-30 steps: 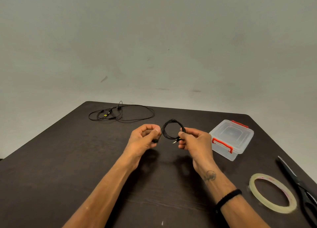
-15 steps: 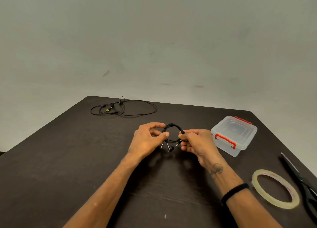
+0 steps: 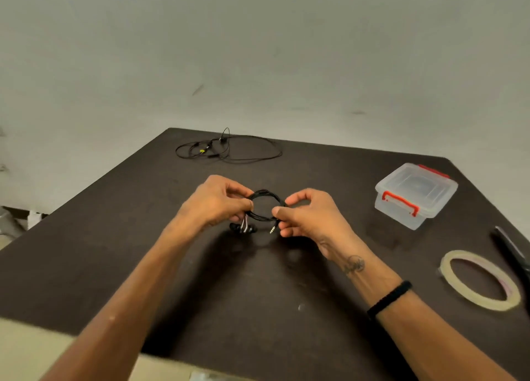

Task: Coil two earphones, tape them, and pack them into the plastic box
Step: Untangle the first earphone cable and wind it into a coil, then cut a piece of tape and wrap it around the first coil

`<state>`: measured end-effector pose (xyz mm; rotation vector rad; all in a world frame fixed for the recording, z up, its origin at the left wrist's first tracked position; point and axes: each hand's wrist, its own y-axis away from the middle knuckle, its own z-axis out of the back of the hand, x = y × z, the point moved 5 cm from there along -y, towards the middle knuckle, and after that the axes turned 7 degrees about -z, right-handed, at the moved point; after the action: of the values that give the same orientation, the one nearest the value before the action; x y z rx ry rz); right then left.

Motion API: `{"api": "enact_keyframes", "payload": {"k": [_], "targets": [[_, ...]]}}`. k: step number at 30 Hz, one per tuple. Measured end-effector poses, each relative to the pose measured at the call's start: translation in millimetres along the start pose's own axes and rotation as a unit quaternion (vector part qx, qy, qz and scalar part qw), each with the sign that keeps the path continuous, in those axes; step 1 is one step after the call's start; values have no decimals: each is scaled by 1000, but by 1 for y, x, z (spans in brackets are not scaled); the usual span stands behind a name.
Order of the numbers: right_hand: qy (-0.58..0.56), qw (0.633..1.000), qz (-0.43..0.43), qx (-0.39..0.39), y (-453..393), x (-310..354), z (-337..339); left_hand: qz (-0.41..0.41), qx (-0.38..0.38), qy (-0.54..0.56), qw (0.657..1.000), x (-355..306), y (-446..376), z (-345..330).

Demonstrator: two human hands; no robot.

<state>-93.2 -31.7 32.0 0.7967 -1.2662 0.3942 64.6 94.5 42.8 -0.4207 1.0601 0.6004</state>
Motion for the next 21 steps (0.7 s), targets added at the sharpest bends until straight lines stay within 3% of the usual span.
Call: {"api": "enact_keyframes", "payload": {"k": [4, 8, 12, 16, 21], "targets": [[21, 999, -4, 28, 17, -7, -29, 25, -4, 11, 1000, 8, 35, 24], [56, 998, 6, 7, 33, -16, -30, 41, -2, -18, 999, 17, 50, 19], [140, 990, 29, -21, 46, -22, -22, 33, 5, -117, 993, 14, 55, 14], [285, 955, 65, -51, 59, -13, -16, 2, 1, -212, 977, 4, 62, 10], [275, 958, 61, -53, 60, -14, -5, -22, -35, -234, 971, -6, 66, 15]]}}
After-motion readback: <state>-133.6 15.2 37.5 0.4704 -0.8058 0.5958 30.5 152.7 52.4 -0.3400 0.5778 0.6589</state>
